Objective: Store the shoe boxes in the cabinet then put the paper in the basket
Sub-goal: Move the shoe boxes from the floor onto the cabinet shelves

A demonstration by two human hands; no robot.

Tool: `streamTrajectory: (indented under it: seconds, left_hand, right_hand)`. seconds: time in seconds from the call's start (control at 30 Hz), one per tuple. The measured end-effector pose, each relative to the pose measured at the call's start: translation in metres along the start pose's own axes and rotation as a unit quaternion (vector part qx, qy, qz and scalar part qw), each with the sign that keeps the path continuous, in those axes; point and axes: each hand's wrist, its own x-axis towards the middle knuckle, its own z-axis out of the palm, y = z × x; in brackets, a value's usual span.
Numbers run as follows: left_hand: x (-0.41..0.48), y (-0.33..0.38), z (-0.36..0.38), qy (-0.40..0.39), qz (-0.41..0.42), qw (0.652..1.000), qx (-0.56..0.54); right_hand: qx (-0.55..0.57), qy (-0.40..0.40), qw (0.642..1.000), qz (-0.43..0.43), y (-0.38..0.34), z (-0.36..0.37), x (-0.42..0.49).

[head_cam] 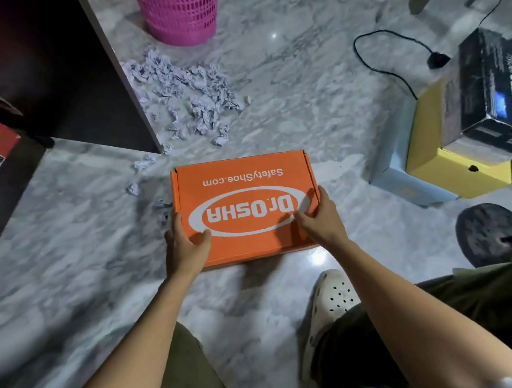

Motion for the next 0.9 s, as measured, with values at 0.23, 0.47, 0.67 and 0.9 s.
streamTrajectory:
  seconds: [0.23, 0.47, 0.67, 0.9]
  left_hand:
    - [0.007, -0.03, -0.012, -0.059, -0.014, 0.996, -0.07]
    - [-0.002, -0.016, -0.021, -0.058, 0.01, 0.998, -0.035]
    - [-0.017, -0.009, -0.058, -0.02, 0.054, 0.998, -0.023]
    - [-0.065, -0.002, -0.116, 0.028, 0.096, 0.991, -0.089]
  right_hand:
    - [0.096, -0.004, 0.995, -0.034, 0.021, 0.0, -0.01]
    - [0.078, -0.041, 0.994, -0.064, 0.017, -0.004, -0.016]
    - [0.084, -0.041, 0.99, -0.106, -0.004, -0.003, -0.029]
    - [0.091, -0.041, 0.971, -0.218, -0.054, -0.019, -0.066]
